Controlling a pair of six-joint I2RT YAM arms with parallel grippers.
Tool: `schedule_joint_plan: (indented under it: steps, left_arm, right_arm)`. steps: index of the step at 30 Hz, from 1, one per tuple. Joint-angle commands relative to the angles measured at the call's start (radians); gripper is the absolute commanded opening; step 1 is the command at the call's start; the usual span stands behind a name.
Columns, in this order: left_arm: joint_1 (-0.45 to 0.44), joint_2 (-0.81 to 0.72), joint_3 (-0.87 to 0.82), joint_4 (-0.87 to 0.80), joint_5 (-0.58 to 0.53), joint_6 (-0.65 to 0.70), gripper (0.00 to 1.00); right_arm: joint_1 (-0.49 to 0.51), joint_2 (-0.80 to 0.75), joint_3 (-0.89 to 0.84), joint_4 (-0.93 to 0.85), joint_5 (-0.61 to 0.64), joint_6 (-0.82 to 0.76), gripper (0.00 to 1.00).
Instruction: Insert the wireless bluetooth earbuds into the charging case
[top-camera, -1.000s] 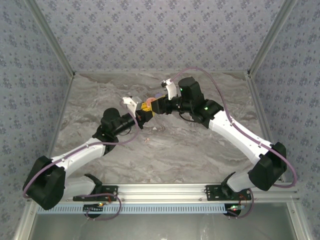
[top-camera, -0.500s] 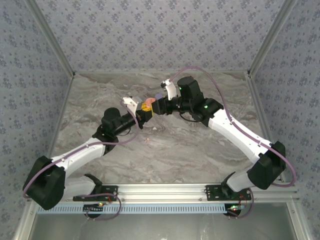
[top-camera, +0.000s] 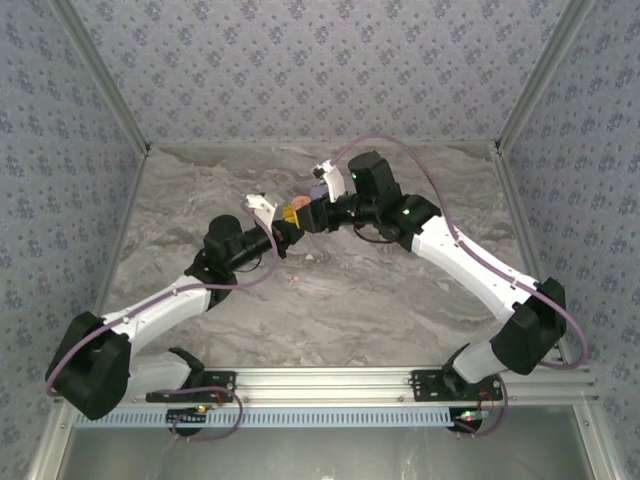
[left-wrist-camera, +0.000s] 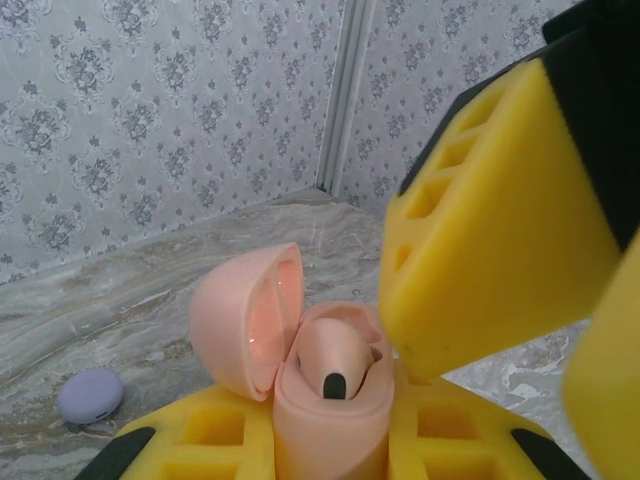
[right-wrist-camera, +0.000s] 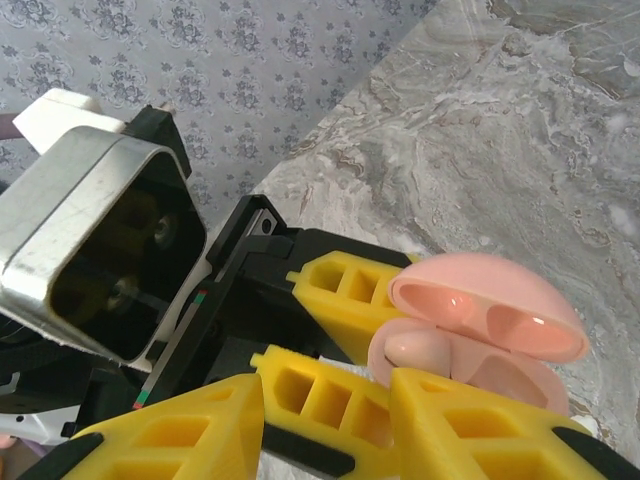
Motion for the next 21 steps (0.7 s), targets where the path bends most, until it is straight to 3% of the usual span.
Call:
schedule_joint_plan:
  steps: [1,7,17,21]
  left_arm:
    - [-0.006,-0.019,0.042,0.014,0.034,0.013,0.14]
    - [-0.006,-0.033,0.046,-0.052,-0.042,0.021,0.14]
    - [0.001,-0.053,0.059,-0.244,-0.267,0.023,0.14]
    - [0.012,-0.072,0.048,-0.275,-0.281,0.018,0.14]
  right_arm:
    - [0.008,0.015,0.047,-0.014,-0.027,-0.011,0.39]
    - [0.010,-0.004,0.049,-0.022,0.008,-0.016,0.39]
    - [-0.034,-0.058,-0.017,-0.118,0.361,0.031,0.44]
    - [-0.084,-0.018,-0.039,-0.195,0.395,0.077,0.44]
